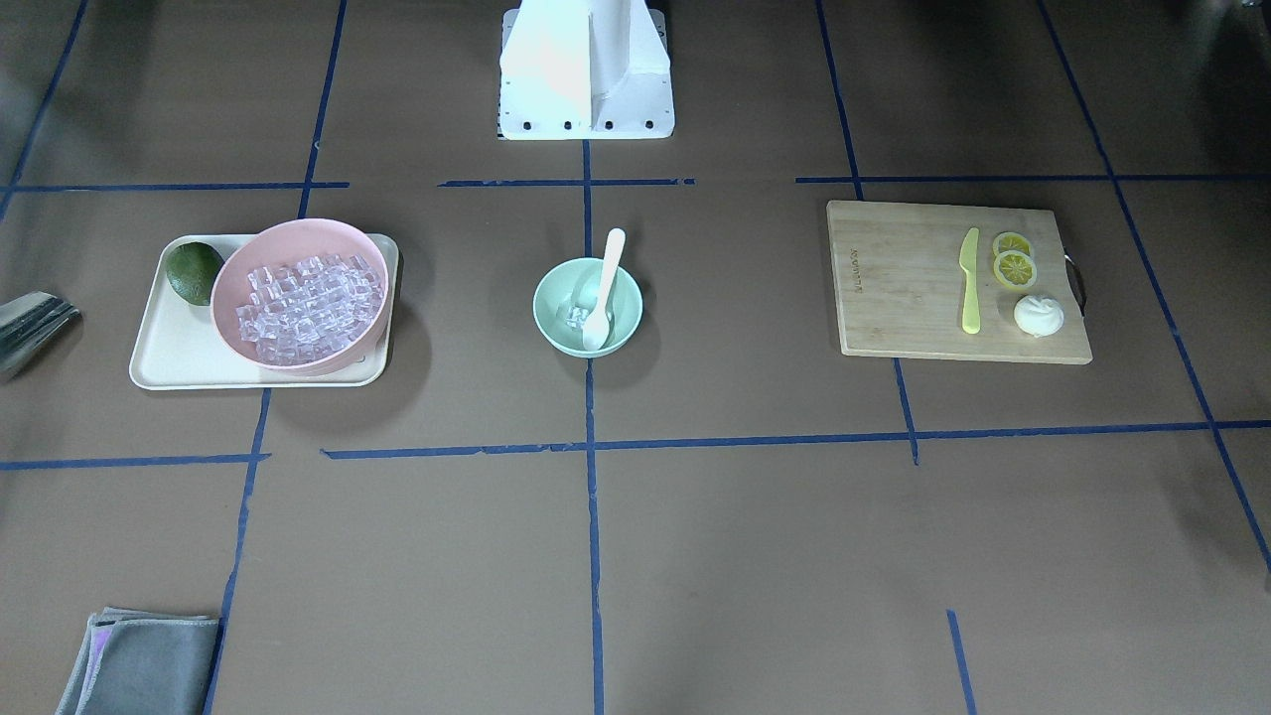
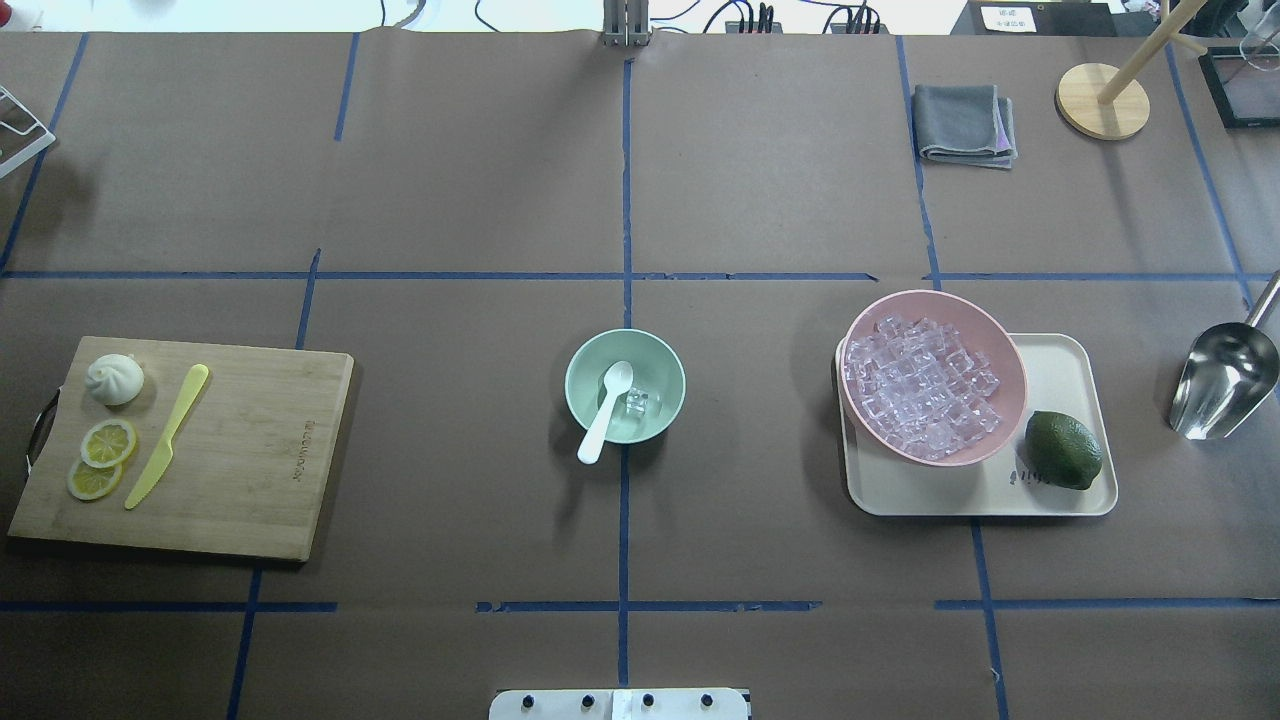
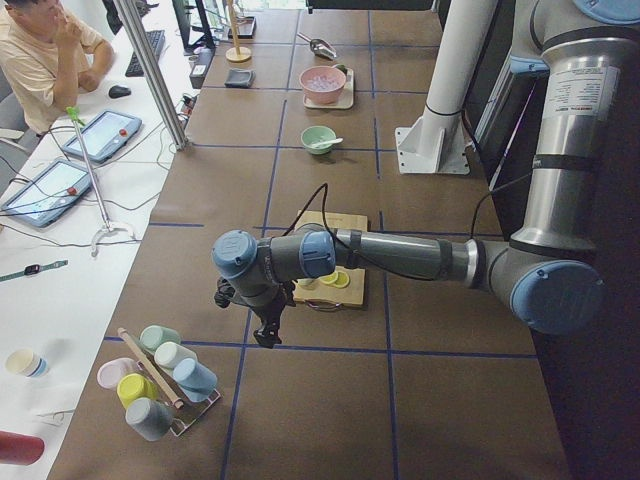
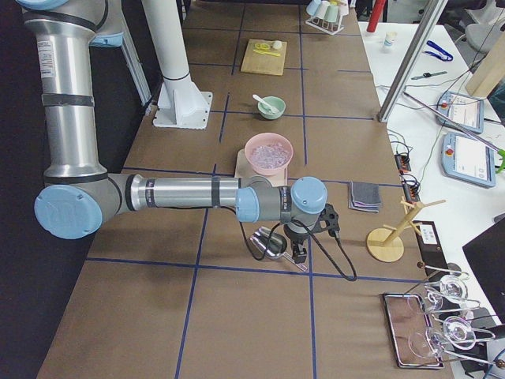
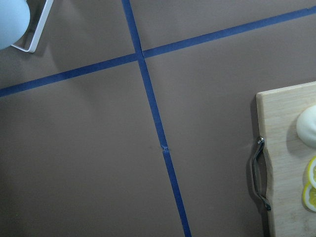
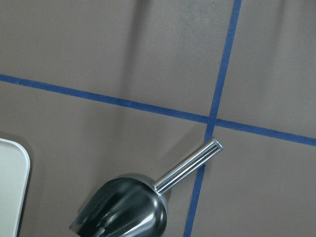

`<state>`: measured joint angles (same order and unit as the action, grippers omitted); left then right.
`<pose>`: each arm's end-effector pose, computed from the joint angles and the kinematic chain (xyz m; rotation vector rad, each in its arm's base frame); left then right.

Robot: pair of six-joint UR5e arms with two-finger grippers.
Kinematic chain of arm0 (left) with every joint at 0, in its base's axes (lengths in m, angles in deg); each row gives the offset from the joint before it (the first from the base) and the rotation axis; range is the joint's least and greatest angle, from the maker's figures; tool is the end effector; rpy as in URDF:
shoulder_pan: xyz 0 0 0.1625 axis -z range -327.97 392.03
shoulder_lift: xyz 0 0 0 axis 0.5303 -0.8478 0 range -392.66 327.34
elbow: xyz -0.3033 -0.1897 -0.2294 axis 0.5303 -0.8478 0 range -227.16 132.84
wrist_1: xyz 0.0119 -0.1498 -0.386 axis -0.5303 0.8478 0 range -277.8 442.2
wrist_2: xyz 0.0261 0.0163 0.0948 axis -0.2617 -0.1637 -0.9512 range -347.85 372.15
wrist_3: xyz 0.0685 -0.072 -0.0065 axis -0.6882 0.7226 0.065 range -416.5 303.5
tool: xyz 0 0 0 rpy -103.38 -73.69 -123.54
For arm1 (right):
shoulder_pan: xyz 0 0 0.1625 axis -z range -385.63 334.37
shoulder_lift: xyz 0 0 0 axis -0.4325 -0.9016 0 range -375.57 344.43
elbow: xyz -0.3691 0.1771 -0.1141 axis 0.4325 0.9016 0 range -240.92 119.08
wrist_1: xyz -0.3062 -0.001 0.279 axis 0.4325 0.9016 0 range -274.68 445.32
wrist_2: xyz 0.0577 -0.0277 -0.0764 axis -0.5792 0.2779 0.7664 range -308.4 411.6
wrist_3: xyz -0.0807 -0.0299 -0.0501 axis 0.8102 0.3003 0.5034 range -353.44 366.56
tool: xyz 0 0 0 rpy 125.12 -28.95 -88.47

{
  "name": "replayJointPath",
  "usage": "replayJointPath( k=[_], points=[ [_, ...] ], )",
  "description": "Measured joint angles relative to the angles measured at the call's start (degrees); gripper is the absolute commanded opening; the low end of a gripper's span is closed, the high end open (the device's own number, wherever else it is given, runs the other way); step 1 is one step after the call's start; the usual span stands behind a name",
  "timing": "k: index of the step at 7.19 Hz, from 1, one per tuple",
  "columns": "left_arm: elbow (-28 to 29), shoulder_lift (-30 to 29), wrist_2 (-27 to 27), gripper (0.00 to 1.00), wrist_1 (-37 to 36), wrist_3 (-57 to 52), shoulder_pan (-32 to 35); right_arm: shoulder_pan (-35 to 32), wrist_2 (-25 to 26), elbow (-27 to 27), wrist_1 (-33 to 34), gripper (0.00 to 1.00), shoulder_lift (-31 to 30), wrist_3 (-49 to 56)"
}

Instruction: Put spoon and ice into bowl

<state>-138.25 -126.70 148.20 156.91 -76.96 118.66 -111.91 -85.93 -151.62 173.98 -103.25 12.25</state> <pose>-0.0318 -0.5091 0.6369 -0.0470 0.8211 0.3209 0.0265 -0.5161 0.6260 0.0860 -0.8291 -0.1860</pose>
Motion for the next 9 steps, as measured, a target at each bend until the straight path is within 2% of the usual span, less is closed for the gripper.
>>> replayJointPath(
  k=[2, 5, 7, 9],
  points=[
    [0.1, -0.3, -0.1, 1.00, -0.1, 0.0, -0.3, 0.0, 1.6, -0.2, 0.9, 1.00, 0.7, 0.0],
    [0.1, -0.6, -3.2, 1.00, 0.6, -0.1, -1.0, 0.1, 5.2, -0.2, 1.1, 1.00, 0.3, 0.1],
    [0.2, -1.2, -3.8, 1.00, 2.4, -0.1, -1.1, 0.2, 5.0, 0.4, 1.1, 1.00, 0.2, 0.0],
    [1.2, -2.6, -3.9, 1.00, 2.8, 0.0, -1.1, 0.2, 2.4, 0.5, 1.1, 1.00, -0.1, -0.1]
  ],
)
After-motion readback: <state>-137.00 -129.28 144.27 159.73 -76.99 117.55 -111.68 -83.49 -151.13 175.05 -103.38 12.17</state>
